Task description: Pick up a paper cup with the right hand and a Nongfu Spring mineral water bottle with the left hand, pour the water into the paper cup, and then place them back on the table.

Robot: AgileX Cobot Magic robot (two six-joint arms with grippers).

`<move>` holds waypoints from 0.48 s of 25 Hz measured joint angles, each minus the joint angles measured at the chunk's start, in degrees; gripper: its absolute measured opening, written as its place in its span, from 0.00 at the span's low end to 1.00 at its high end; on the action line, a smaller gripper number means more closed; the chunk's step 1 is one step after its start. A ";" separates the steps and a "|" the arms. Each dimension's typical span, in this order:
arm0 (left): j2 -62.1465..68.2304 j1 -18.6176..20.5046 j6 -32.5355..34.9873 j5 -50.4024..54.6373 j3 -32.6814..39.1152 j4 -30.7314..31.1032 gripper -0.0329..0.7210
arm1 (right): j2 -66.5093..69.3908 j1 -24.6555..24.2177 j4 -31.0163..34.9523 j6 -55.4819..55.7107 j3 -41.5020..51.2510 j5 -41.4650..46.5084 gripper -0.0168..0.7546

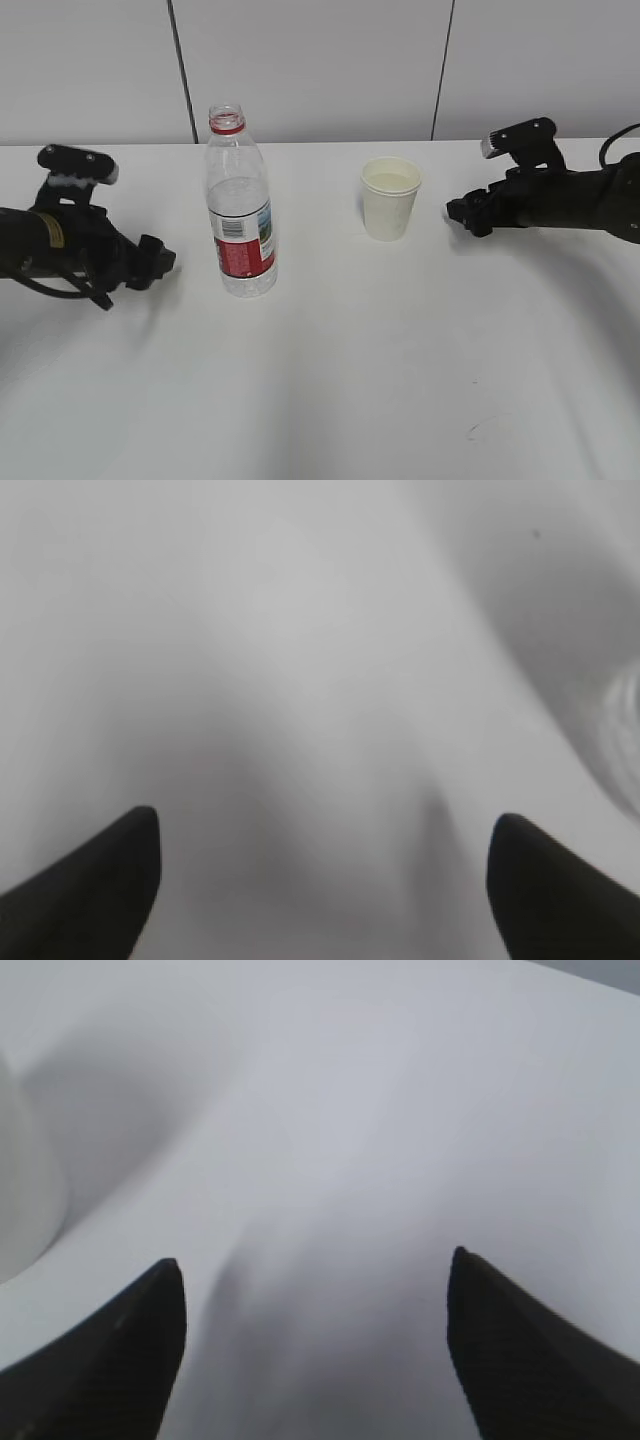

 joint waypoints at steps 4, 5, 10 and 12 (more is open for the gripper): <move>0.00 2.79 0.00 1.52 -3.49 -2.72 0.83 | 0.00 -1.99 4.77 0.31 -0.74 1.06 0.79; 0.00 3.27 0.00 3.06 -4.83 -3.22 0.83 | 0.00 -2.35 5.60 0.32 -1.16 2.08 0.79; 0.00 4.12 0.00 14.71 -13.13 -3.74 0.83 | 0.00 -2.70 10.03 0.42 -4.47 10.03 0.79; 0.00 4.12 0.00 19.36 -17.19 -3.74 0.83 | 0.00 -2.70 10.75 0.42 -6.84 15.84 0.79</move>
